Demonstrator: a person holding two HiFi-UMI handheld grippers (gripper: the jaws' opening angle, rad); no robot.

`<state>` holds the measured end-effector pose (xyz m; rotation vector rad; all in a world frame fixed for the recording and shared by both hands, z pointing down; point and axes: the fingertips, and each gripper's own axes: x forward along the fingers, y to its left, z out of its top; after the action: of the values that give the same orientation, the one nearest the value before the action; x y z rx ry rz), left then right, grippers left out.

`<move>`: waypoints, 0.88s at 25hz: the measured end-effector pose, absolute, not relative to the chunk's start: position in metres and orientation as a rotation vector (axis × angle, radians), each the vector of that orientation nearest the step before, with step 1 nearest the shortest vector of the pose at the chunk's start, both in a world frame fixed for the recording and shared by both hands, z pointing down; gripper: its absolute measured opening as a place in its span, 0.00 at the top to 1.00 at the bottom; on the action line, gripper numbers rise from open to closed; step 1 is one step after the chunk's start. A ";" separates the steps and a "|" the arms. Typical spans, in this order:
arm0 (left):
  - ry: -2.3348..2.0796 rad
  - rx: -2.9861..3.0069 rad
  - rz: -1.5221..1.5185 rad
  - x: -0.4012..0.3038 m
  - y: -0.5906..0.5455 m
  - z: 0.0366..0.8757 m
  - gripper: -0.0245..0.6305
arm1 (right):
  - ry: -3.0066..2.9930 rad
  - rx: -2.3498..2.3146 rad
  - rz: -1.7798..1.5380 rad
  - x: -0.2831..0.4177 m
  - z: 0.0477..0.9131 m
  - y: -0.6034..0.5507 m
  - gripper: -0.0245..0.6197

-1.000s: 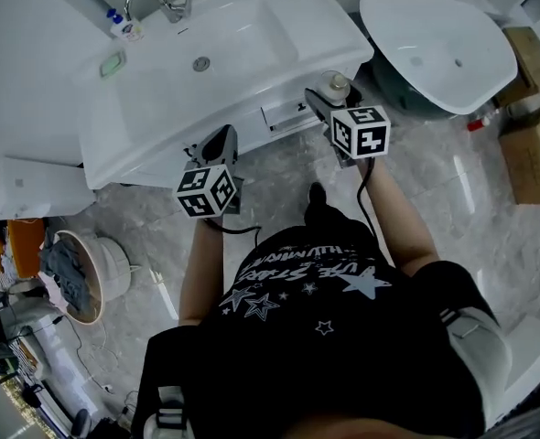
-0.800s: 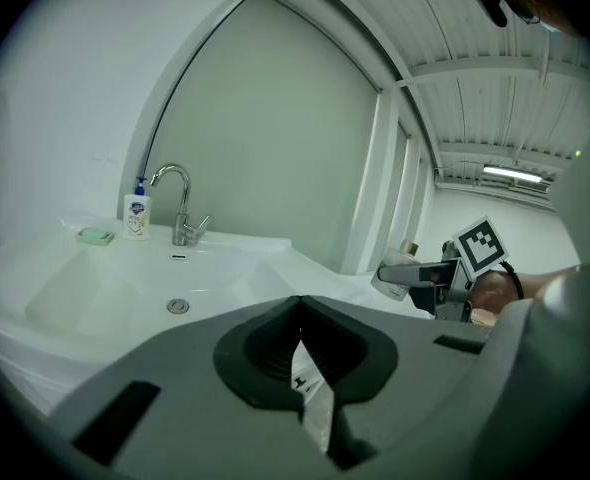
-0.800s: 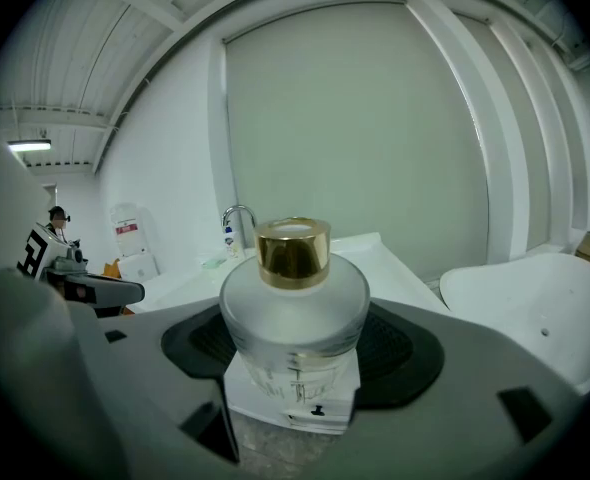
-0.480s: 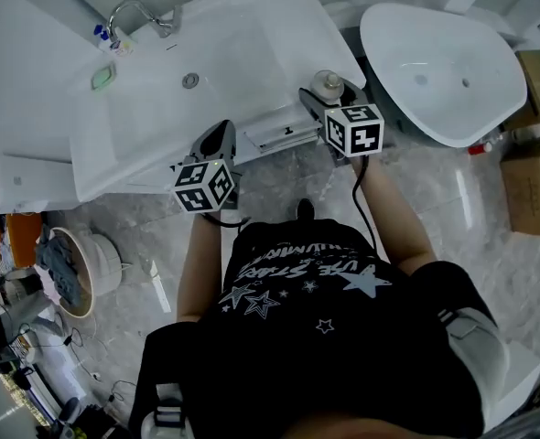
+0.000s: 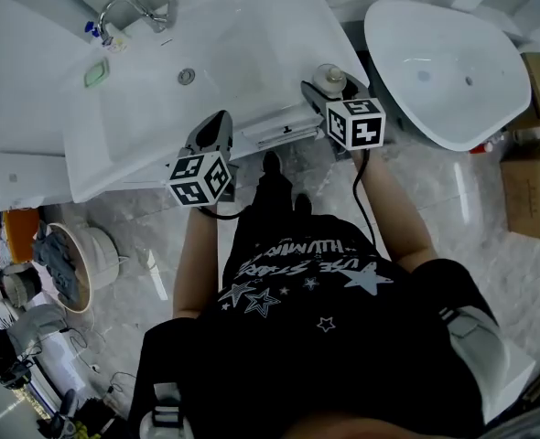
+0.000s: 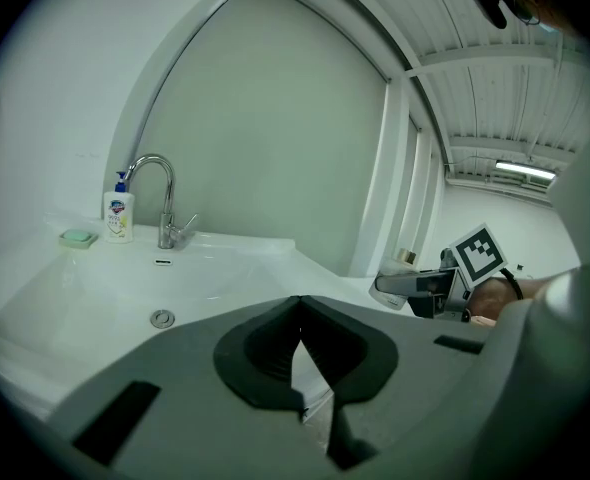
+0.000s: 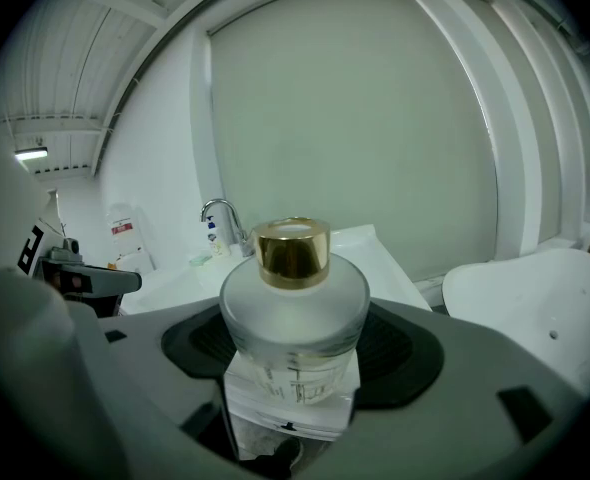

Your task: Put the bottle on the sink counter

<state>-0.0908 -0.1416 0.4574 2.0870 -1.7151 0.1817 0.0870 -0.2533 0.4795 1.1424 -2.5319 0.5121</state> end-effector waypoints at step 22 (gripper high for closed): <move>-1.579 2.197 0.174 -0.129 -0.337 0.463 0.95 | -2.424 1.246 0.492 0.048 0.497 -0.417 0.46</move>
<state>-0.1290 -0.3366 0.4626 2.1971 -1.5791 0.1736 0.0481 -0.4172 0.4974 1.2455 -2.4243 0.4921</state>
